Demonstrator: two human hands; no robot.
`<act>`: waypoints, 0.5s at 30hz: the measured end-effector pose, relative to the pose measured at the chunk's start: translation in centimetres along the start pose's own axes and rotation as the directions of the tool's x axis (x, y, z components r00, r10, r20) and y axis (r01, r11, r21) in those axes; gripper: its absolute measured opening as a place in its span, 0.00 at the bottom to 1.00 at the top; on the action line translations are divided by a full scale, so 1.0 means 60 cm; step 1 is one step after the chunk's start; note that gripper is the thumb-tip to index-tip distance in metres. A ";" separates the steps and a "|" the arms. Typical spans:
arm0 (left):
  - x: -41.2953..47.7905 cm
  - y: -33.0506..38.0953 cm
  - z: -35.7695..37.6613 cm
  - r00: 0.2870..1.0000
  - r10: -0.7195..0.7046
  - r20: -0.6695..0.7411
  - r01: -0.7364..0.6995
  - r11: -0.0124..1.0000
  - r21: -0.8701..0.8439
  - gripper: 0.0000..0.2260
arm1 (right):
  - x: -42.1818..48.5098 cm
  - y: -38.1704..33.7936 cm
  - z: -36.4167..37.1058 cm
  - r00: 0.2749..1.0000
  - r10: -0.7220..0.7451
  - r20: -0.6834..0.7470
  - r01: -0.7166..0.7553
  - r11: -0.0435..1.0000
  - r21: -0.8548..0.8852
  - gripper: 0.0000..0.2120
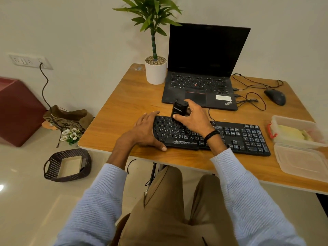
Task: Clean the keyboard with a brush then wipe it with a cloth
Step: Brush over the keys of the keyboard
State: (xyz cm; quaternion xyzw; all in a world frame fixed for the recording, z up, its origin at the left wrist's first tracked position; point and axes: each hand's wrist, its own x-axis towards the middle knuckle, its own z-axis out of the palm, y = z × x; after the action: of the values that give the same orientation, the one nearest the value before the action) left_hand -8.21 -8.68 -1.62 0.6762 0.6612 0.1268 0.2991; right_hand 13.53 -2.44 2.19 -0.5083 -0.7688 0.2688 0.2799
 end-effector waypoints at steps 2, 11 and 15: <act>-0.002 -0.010 0.005 1.000 -0.001 -0.013 0.001 0.999 -0.033 0.67 | 0.001 0.002 -0.008 0.989 -0.002 0.150 -0.006 0.999 0.047 0.28; -0.013 -0.017 0.016 0.996 0.046 -0.077 -0.053 0.994 -0.091 0.62 | -0.005 0.007 -0.003 0.994 0.000 0.106 -0.013 0.992 0.125 0.26; -0.015 -0.016 0.018 0.992 0.077 -0.096 -0.083 0.995 -0.063 0.62 | -0.006 0.008 -0.008 1.000 0.021 0.013 -0.022 0.994 0.105 0.25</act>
State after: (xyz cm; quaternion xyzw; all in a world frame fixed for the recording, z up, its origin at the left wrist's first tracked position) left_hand -8.46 -9.83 -2.81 0.6853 0.6421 0.1921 0.2849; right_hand 14.26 -2.53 2.12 -0.4995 -0.7497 0.3147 0.2989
